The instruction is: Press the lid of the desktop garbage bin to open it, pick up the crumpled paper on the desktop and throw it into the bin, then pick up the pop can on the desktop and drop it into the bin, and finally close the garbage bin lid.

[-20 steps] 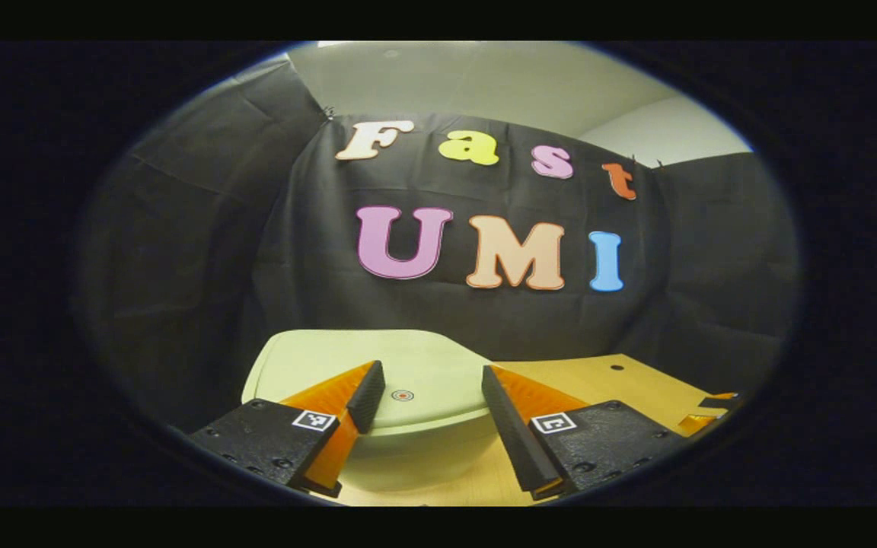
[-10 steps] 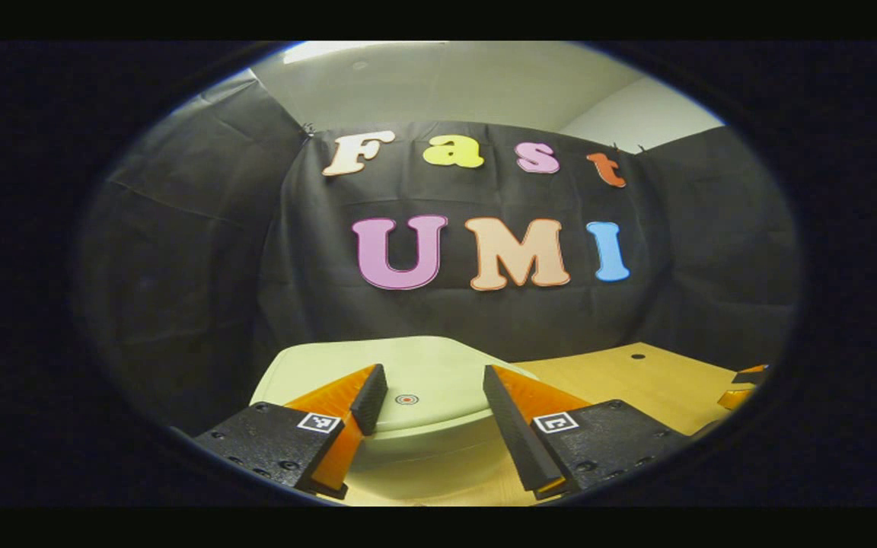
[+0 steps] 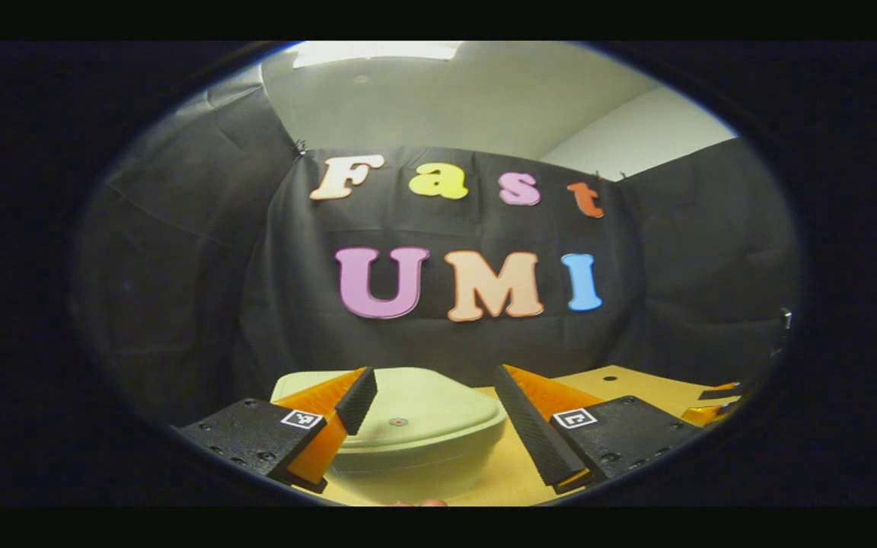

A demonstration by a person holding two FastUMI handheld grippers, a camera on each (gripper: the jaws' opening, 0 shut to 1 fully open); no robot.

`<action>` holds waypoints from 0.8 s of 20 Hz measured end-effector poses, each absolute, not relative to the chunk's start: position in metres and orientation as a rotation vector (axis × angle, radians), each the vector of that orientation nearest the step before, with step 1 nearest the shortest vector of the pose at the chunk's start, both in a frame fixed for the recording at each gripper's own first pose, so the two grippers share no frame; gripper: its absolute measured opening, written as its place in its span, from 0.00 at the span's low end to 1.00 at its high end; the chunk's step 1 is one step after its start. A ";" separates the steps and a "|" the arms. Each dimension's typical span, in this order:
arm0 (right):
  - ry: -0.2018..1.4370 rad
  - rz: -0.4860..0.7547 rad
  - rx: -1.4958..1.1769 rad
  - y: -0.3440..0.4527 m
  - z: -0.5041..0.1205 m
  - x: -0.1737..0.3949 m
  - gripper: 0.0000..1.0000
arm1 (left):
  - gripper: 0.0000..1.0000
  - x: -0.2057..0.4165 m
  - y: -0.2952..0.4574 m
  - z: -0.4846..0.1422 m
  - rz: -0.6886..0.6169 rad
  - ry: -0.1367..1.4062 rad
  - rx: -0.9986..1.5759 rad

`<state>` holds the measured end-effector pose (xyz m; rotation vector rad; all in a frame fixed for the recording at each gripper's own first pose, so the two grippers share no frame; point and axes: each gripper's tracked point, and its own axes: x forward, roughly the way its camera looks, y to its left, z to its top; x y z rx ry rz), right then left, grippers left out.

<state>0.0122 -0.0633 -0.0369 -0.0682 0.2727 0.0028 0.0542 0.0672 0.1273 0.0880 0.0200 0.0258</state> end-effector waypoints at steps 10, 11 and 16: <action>0.261 0.002 -0.076 -0.054 -0.048 0.027 0.97 | 0.99 -0.006 -0.033 0.020 -0.264 0.048 0.024; 0.260 0.000 -0.065 -0.054 -0.051 0.030 0.97 | 0.94 -0.006 -0.032 0.014 -0.267 0.055 0.024; 0.276 -0.010 -0.033 -0.057 -0.065 0.042 0.94 | 0.95 -0.003 -0.030 -0.011 -0.286 0.066 0.044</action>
